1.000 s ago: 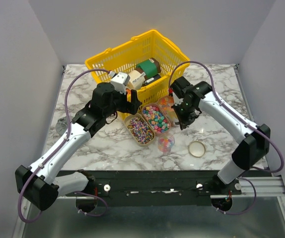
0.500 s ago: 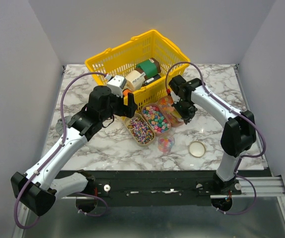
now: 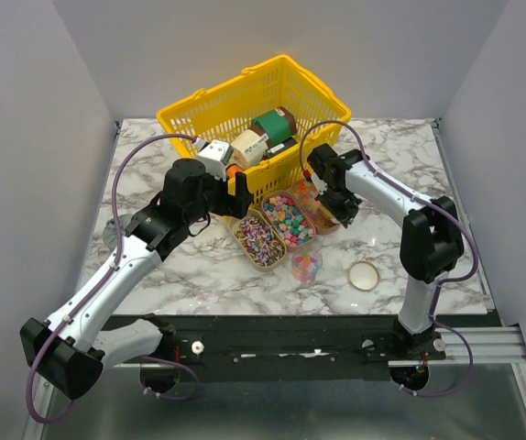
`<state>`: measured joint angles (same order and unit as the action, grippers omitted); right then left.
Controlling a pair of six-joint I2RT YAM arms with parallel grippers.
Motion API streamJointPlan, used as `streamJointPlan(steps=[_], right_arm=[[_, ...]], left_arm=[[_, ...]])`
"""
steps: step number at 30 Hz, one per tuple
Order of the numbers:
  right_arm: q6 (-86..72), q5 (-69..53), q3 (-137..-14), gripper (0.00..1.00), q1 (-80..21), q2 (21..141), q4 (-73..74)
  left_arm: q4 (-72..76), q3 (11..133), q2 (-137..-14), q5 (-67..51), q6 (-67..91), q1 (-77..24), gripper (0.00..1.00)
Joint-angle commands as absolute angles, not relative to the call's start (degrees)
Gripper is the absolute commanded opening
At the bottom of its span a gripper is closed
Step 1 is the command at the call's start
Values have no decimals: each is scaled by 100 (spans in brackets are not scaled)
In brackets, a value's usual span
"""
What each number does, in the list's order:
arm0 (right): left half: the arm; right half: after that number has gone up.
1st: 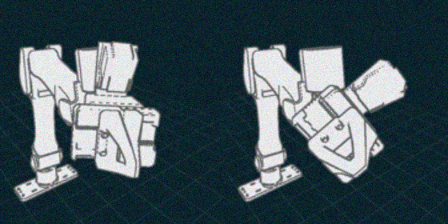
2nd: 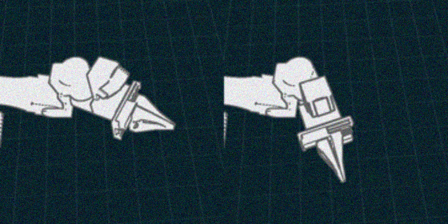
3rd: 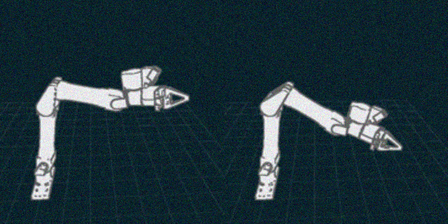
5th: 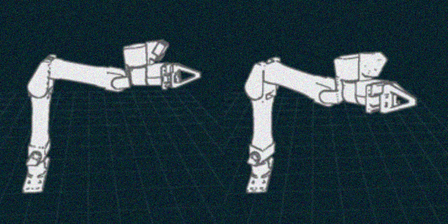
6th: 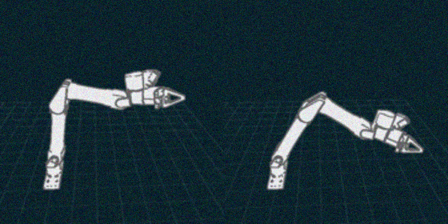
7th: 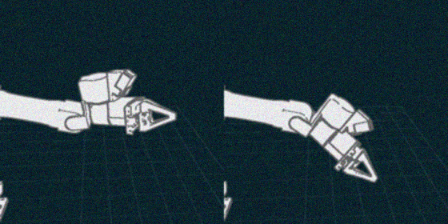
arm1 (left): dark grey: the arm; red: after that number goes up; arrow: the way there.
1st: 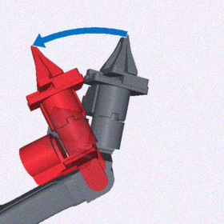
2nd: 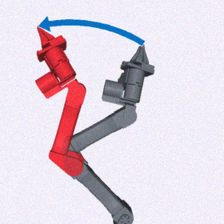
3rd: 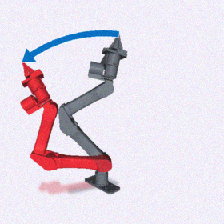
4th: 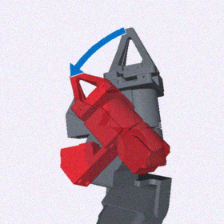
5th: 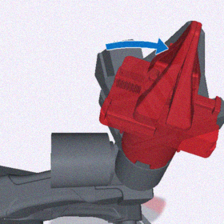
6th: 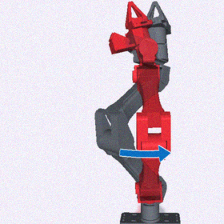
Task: Pack the candies
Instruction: Scoop the fake candies from the storage box.
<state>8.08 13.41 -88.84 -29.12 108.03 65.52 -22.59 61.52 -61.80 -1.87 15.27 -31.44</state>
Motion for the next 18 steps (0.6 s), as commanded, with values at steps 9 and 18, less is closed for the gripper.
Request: streamJointPlan(steps=[9,18], right_arm=[[1634,1319,-8921,1,-2935,10933,5985],[1749,1239,-9009,1,-3050,11293,5819]], left_arm=[[-2303,6249,-6091,-44,1547,-3076,93],[-2320,6249,-6108,-44,1556,-3059,93]])
